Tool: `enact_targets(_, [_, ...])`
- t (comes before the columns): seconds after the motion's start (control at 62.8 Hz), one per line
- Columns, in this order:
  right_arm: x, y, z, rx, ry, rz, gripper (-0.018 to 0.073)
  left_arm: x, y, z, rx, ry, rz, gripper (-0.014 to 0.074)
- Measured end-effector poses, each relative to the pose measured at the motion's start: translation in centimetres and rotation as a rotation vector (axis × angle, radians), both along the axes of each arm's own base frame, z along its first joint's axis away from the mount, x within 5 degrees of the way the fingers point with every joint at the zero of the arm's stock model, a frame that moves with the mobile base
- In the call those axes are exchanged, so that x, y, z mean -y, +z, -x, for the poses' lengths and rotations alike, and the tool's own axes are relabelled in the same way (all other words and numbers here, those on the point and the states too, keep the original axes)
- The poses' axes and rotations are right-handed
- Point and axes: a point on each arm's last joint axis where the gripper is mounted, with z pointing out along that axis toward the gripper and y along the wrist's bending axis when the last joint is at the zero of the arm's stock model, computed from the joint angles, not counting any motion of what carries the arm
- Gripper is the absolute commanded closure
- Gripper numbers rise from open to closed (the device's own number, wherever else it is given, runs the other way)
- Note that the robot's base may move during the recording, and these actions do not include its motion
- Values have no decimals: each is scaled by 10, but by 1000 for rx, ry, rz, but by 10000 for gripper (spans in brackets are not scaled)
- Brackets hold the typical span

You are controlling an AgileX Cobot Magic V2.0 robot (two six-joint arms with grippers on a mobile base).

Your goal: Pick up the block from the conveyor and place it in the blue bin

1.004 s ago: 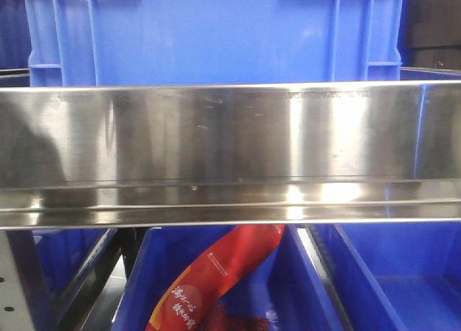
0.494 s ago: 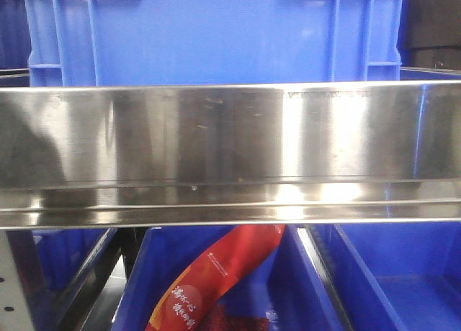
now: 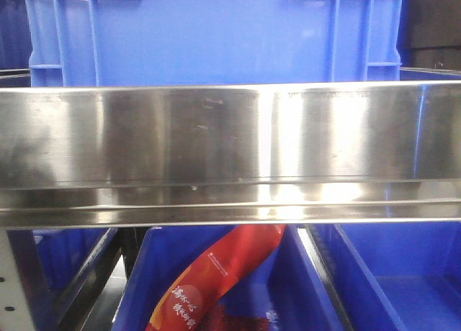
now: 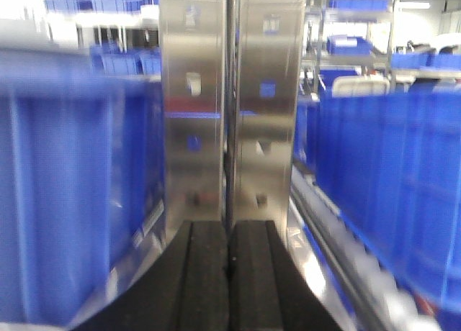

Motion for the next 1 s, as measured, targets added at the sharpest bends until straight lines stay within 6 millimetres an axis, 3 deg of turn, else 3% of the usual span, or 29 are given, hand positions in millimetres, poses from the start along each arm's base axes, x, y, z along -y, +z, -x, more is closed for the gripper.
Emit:
enact_targets(0.319, [0,0,0,0,0,-3,721,4,-49,-13,-39,-107,-1,708])
enact_targets(1.004, [0,0,0,0,0,-3,721,2,-48,-13,-16,-61,-33,708])
